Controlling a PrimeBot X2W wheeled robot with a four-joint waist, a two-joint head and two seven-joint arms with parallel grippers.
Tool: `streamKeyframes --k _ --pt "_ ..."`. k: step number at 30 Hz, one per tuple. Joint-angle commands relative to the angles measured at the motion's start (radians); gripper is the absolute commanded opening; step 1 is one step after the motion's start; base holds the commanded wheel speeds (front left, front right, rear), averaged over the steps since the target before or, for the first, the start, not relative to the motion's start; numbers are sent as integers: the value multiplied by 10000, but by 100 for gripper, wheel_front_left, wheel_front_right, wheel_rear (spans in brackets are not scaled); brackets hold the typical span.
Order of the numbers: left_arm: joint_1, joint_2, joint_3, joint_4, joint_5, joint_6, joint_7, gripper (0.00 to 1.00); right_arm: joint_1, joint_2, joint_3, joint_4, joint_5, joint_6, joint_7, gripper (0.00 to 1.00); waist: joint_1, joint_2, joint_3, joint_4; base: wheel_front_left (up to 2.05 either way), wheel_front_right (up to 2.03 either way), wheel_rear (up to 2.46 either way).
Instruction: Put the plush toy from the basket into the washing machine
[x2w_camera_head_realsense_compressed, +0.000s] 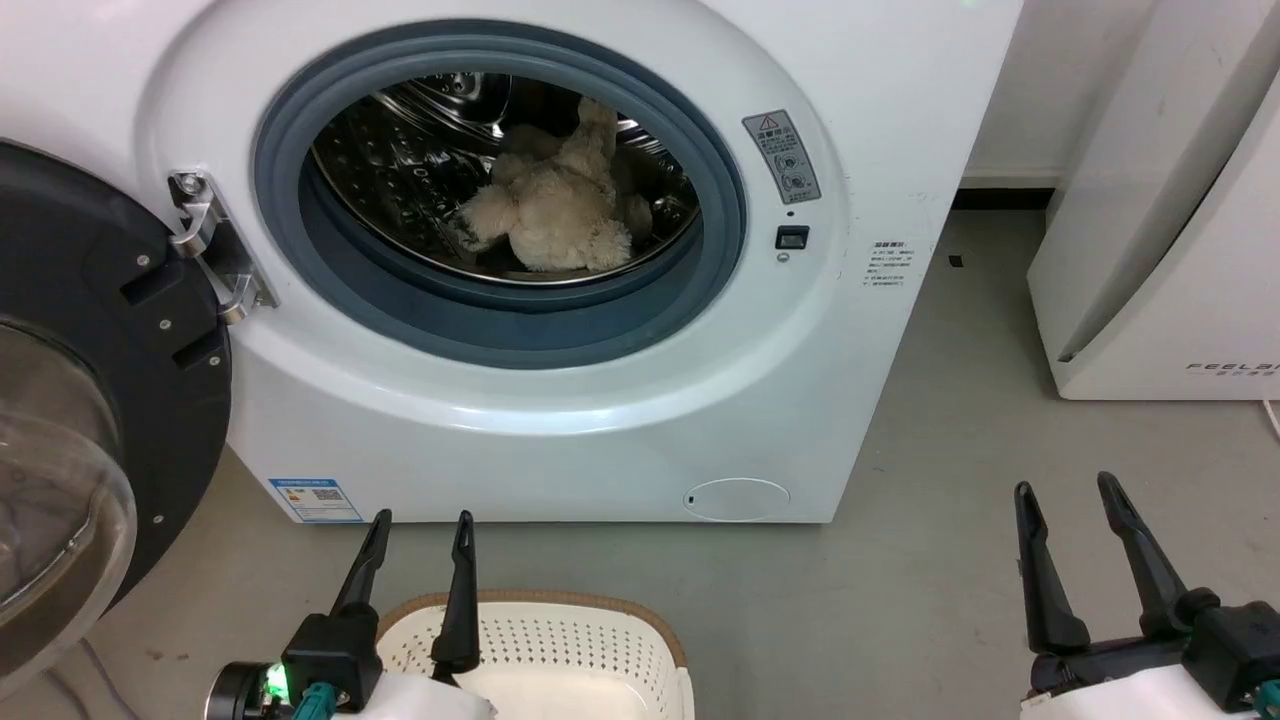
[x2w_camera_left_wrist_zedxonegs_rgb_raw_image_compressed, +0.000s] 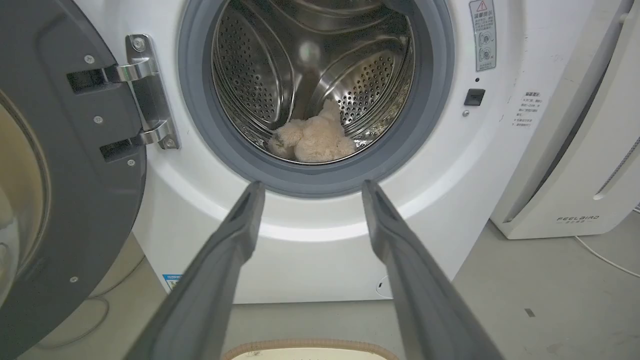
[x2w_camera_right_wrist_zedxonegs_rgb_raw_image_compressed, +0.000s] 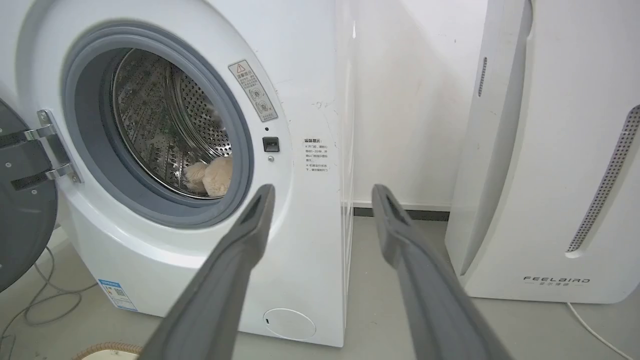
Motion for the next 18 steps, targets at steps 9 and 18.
streamKeyframes --k 9,18 --pt "32 -224 187 -50 100 -171 1 0 7 0 16 29 -10 0 1 0 1 0 -17 27 0 0 0" --pt "19 -253 217 -80 154 -207 121 0 -20 0 44 35 -53 0 118 0 1 0 -45 19 0 0 0"
